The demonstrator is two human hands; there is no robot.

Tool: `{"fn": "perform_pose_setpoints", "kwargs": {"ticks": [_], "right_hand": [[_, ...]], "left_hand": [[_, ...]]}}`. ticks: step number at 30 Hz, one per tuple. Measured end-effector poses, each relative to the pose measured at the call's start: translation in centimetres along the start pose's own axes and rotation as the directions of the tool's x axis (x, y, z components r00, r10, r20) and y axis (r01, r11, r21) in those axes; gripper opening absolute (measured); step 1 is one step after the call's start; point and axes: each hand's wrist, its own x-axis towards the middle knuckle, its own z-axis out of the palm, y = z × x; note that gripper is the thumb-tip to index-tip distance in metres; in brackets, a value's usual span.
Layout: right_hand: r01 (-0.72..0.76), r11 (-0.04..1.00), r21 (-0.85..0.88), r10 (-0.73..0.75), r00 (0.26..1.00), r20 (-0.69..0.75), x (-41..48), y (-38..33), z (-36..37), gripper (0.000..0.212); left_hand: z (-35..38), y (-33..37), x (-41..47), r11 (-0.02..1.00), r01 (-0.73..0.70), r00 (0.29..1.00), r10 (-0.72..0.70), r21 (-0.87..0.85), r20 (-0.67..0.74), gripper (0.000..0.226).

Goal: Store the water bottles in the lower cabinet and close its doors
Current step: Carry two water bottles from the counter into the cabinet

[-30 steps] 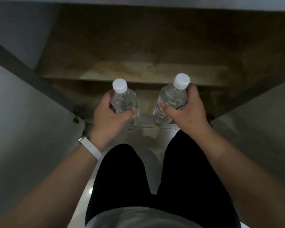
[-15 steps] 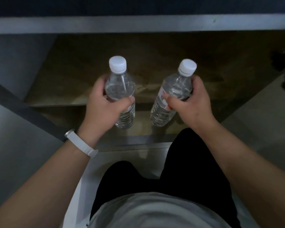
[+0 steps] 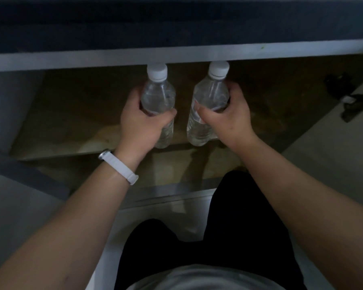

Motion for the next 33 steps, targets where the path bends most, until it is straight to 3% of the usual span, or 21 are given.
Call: {"fn": "perform_pose_setpoints", "kwargs": {"ticks": [5,9,16,21,29,33], "right_hand": [[-0.001,1.000,0.021,0.001,1.000,0.027,0.2,1.1,1.2,0.076],[-0.075,0.997,0.024,0.073,0.994,0.084,-0.4,2.9,1.8,0.069],[-0.110,0.994,-0.024,0.112,0.990,0.081,-0.9,5.4,2.8,0.068],[-0.130,0.991,-0.014,0.130,0.989,0.074,0.8,5.5,3.5,0.064],[-0.155,0.981,0.118,0.144,0.985,0.093,5.4,5.5,5.6,0.065],[-0.094,0.984,0.149,0.092,0.995,0.024,7.5,6.1,7.0,0.064]], "left_hand": [[0.5,-1.2,0.6,1.000,-0.002,1.000,0.002,-0.014,-0.022,0.069],[0.4,-2.3,0.1,0.999,-0.044,0.999,0.043,0.030,0.016,0.068],[0.7,-6.3,-0.8,0.995,0.011,0.995,-0.020,0.096,0.093,0.072],[1.1,-6.7,0.7,0.991,0.055,0.995,-0.065,0.125,0.078,0.058],[2.5,-7.3,6.2,0.985,0.028,0.998,-0.037,0.167,0.052,0.057],[3.0,-7.8,8.8,0.985,-0.022,0.999,0.015,0.172,0.044,0.065]]}}
